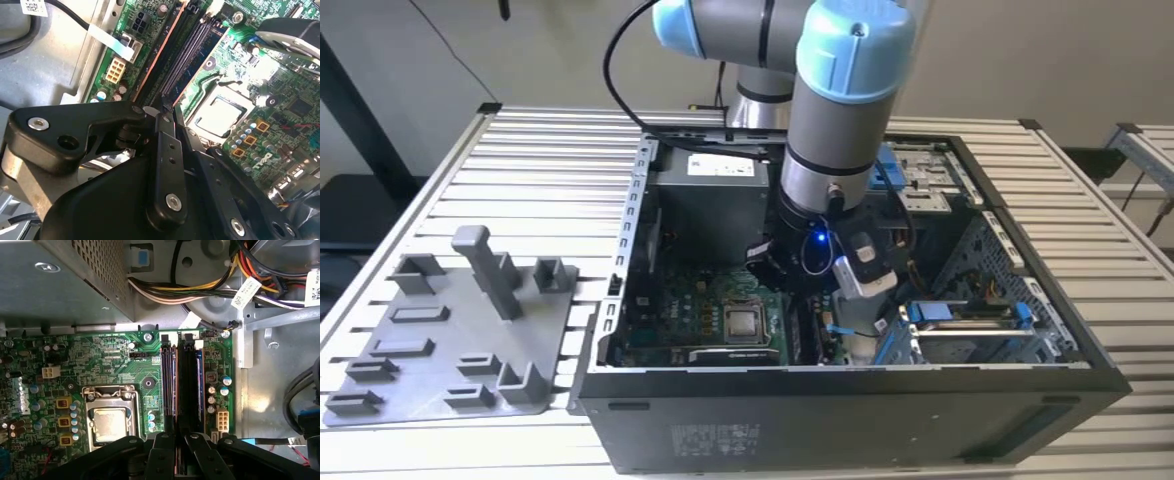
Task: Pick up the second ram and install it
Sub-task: 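Insert the second ram into the second slot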
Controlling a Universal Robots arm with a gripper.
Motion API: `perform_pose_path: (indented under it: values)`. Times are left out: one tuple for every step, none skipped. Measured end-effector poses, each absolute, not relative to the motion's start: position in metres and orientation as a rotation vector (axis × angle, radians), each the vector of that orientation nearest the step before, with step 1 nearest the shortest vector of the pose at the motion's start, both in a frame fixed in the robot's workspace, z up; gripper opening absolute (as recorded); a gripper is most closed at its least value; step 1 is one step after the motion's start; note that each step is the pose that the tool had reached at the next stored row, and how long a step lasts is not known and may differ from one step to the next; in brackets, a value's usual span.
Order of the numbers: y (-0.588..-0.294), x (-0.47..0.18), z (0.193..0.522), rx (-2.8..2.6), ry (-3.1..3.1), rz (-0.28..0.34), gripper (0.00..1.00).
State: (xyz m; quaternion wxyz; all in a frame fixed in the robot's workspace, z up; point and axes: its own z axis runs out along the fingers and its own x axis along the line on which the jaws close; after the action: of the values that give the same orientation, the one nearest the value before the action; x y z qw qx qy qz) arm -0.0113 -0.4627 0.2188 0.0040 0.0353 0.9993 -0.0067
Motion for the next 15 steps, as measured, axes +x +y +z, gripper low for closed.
perform_pose_path:
  values:
    - [-0.4627,-0.0112,0.2188,0.106,3.126,-0.020,0.14]
    - [-0.4627,-0.0112,0.2189,0.098,3.119,-0.019,0.14]
    - [-0.4627,-0.0112,0.2189,0.089,3.113,-0.018,0.14]
    - [-0.4627,-0.0112,0.2189,0.084,3.107,-0.017,0.14]
    - [-0.4627,-0.0112,0.2189,0.082,3.103,-0.016,0.14]
    - [-0.4627,-0.0111,0.2188,0.081,3.102,-0.015,0.14]
    - [-0.4627,-0.0111,0.2187,0.080,3.102,-0.015,0.14]
    - [-0.4627,-0.0111,0.2184,0.080,3.102,-0.015,0.14]
    - [-0.4627,-0.0112,0.2183,0.080,3.102,-0.015,0.14]
    - [-0.4627,-0.0113,0.2183,0.080,3.102,-0.015,0.14]
    - [-0.4627,-0.0118,0.2183,0.081,3.102,-0.015,0.14]
    - [-0.4627,-0.0123,0.2182,0.081,3.102,-0.015,0.14]
    - [-0.4627,-0.0125,0.2182,0.081,3.102,-0.015,0.14]
    - [-0.4627,-0.0128,0.2182,0.081,3.102,-0.015,0.14]
    - [-0.4627,-0.0128,0.2181,0.081,3.102,-0.015,0.14]
